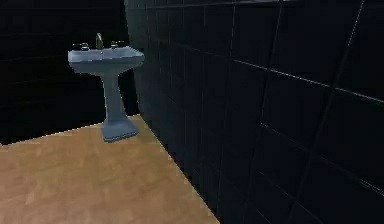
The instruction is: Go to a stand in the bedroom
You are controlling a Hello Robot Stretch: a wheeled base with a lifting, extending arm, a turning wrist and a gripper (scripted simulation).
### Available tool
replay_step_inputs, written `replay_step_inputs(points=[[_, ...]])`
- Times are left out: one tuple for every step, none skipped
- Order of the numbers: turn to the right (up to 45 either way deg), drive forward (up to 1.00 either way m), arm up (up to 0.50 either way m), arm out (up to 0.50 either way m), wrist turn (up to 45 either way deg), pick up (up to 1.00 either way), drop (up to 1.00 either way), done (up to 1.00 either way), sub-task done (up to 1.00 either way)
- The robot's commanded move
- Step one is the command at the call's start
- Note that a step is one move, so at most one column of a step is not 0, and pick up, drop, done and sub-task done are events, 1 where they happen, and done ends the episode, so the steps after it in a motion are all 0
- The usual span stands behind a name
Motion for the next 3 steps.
replay_step_inputs(points=[[-30.0,0.0,0.0,0.0,0.0,0.0,0.0,0.0,0.0],[0.0,0.1,0.0,0.0,0.0,0.0,0.0,0.0,0.0],[-45.0,0.0,0.0,0.0,0.0,0.0,0.0,0.0,0.0]])
